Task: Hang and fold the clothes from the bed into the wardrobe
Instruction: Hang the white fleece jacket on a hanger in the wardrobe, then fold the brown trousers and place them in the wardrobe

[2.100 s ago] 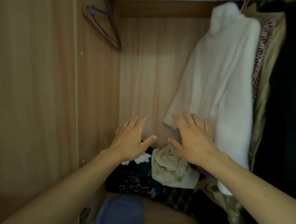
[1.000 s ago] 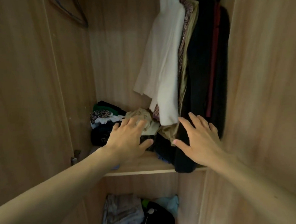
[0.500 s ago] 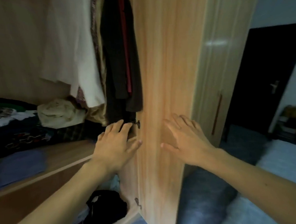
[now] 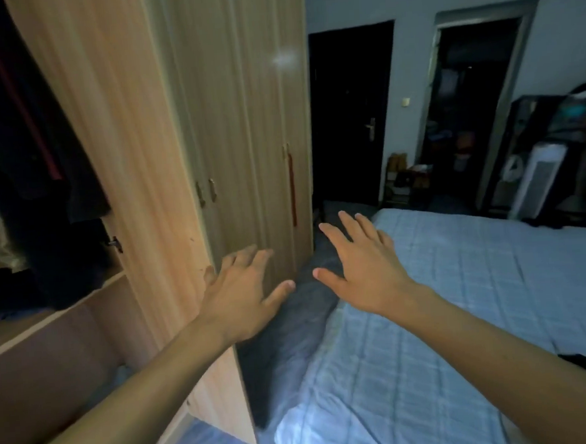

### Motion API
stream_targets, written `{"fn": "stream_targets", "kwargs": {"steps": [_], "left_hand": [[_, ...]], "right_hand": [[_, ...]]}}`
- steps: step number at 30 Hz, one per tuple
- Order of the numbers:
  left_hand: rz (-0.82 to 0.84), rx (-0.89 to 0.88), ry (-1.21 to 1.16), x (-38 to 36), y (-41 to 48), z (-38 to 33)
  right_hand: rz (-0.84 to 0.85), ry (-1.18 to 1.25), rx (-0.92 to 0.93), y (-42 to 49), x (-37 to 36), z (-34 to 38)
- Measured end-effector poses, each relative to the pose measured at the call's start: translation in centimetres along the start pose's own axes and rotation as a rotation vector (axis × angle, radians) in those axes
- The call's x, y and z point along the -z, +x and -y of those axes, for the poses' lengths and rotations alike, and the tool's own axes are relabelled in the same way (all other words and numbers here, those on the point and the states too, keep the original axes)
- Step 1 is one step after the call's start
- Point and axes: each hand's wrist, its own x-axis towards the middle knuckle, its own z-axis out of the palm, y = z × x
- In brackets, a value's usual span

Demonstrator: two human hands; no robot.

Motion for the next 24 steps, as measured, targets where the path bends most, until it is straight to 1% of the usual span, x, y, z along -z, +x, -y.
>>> {"fn": "stream_targets", "kwargs": {"steps": [8, 11, 18, 24], "left_hand": [[0.101, -0.142, -0.098, -6.3, 1.9, -19.3], [0.161, -0.193, -0.136, -9.2, 1.7, -25.9], [0.249, -0.363, -0.184, -14.1, 2.9, -37.8], [0.309, -0.514, -0.223, -18.3, 5.1, -44.4]], "right_hand": [[0.046, -0.002, -0.232, -11.4, 2.3, -19.9], [0.052, 0.021, -0.306, -15.3, 2.8, -25.8], [0.055, 0.024, -0.499, -23.0, 3.0, -35.4], [0.042, 0.040, -0.682, -26.6, 3.5, -41.7]]}}
